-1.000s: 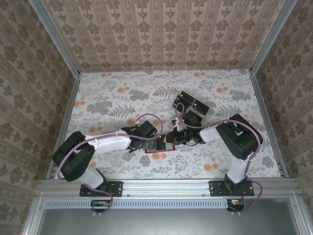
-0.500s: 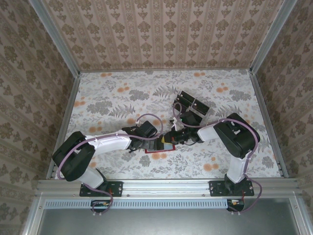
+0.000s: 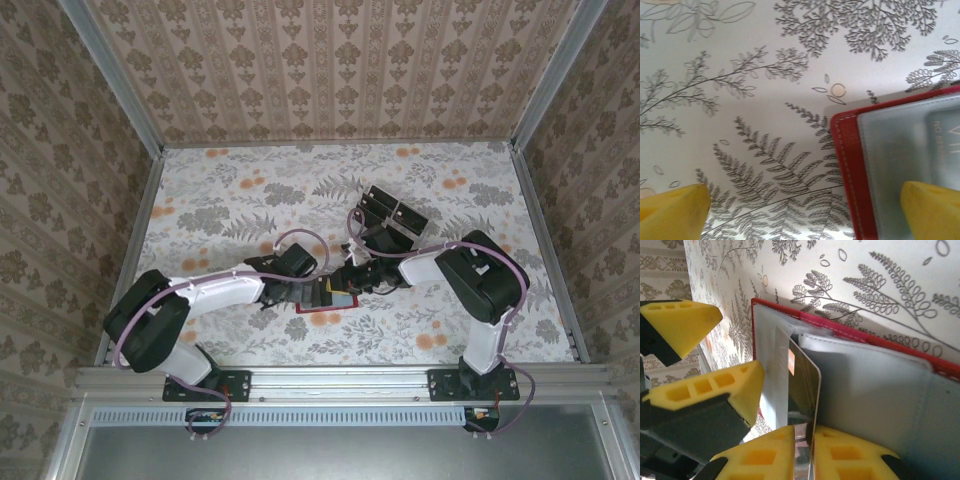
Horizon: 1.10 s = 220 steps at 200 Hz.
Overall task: Put the credit cards into the card holder
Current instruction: Insert the credit card into the card slot.
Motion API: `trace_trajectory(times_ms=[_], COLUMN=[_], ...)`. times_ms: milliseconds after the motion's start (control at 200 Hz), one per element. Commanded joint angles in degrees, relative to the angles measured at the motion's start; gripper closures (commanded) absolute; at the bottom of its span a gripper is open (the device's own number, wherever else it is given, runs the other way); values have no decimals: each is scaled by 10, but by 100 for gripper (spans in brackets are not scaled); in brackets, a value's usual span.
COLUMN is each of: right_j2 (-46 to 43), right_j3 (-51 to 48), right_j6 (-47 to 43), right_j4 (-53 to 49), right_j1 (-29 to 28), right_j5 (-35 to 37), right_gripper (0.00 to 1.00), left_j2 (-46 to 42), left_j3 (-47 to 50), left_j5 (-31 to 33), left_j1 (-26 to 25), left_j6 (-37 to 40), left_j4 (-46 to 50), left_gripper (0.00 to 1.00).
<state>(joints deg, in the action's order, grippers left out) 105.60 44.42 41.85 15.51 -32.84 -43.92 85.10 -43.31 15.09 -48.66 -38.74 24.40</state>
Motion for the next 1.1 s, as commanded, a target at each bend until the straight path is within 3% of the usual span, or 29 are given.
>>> trace_trajectory(times_ms=[0, 190, 430, 575, 775, 1095], right_j2=[-22, -59, -103, -98, -59, -4], right_j3=[10, 32, 96, 148, 199, 250], right_j6=[-17, -33, -72, -95, -111, -126], right_j4=[-76, -143, -296, -396, -459, -507], right_j1=[-4, -6, -28, -61, -94, -125], right_j5=[32, 57, 167, 272, 355, 405], right_gripper=[71, 54, 52, 61, 83, 88], left_j2=[-35, -77, -95, -95, -86, -60], left_j3=[-17, -2, 32, 48, 64, 79], left_j5=[-12, -9, 0, 13, 25, 22], left_j1=[14, 34, 39, 40, 41, 42], left_j6=[12, 4, -15, -26, -35, -37], left_j4=[29, 44, 64, 70, 68, 33], left_gripper=[0, 0, 0, 0, 0, 0])
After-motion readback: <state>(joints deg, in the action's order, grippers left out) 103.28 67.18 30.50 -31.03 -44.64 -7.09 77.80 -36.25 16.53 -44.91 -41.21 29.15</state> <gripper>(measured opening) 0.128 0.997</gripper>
